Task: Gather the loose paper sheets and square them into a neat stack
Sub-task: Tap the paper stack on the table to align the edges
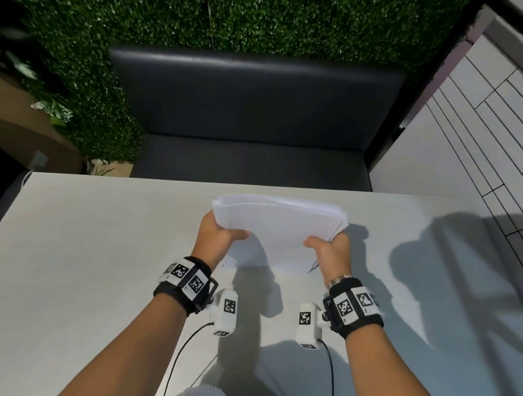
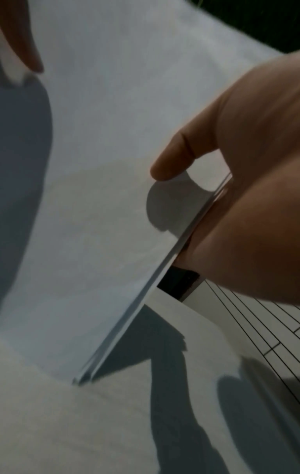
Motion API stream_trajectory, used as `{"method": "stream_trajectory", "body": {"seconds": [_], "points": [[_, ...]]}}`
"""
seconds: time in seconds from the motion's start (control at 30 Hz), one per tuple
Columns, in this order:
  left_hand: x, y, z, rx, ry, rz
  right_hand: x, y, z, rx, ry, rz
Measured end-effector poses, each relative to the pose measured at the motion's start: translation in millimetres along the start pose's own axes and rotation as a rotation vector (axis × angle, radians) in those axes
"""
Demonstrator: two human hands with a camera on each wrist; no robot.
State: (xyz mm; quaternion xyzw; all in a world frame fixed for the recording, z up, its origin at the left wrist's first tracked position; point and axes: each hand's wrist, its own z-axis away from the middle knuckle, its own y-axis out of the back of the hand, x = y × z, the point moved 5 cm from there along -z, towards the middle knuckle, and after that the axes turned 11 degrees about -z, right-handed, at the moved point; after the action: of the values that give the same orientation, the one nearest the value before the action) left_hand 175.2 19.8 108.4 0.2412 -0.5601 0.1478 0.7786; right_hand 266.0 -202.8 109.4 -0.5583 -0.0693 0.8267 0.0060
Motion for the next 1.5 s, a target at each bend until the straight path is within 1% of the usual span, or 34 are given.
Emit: {"method": "stream_trajectory", "body": {"seconds": [0.03,0.13,0.2,0.23,0.37,0.43,0.57,0.7,0.8,0.9,1.0,1.07,1.13,1.17,1.23,1.3,1.33,1.4,1.5], "points": [[4,-1,1,0.0,-0.01,0.006,-3,-2,0,-0.001,0.003,-0.002],[16,0,5,0.01,-0.066,0.051,-12,-2,2,0.061,0.028,-0.08],[17,3,7,0.017,-0.091,0.069,-14,0,1,0.064,0.05,-0.121],[15,4,6,0.016,-0.088,0.065,-12,1,0,0.061,0.05,-0.108],[2,-4,4,-0.019,-0.013,0.018,-2,-5,2,-0.004,-0.036,0.003],[7,-7,6,-0.008,-0.011,0.027,-4,-7,4,0.024,-0.039,-0.021],[18,2,7,0.037,-0.073,0.042,-12,-5,8,0.048,0.026,-0.087],[25,1,7,0.018,-0.116,0.028,-17,-9,10,0.02,0.017,-0.102],[30,0,9,0.023,-0.142,0.068,-23,-14,10,-0.01,0.056,-0.099],[32,4,8,0.021,-0.207,0.089,-25,-12,11,-0.037,0.082,-0.126],[30,2,11,0.006,-0.194,0.129,-17,-13,13,-0.085,0.072,-0.141],[37,0,15,0.019,-0.218,0.148,-20,-15,17,-0.098,0.091,-0.192],[42,-2,16,0.03,-0.236,0.175,-25,-17,22,-0.058,0.096,-0.255],[43,-2,15,0.047,-0.234,0.182,-26,-16,21,-0.023,0.077,-0.28],[42,-1,11,0.103,-0.183,0.176,-24,-15,16,0.025,0.037,-0.325],[38,1,9,0.16,-0.126,0.157,-26,-15,14,0.04,0.05,-0.285],[39,1,8,0.167,-0.126,0.152,-30,-15,11,0.022,0.08,-0.258],[43,0,7,0.155,-0.169,0.152,-39,-17,10,-0.001,0.158,-0.229],[43,1,4,0.141,-0.166,0.176,-39,-18,9,-0.011,0.157,-0.232]]}}
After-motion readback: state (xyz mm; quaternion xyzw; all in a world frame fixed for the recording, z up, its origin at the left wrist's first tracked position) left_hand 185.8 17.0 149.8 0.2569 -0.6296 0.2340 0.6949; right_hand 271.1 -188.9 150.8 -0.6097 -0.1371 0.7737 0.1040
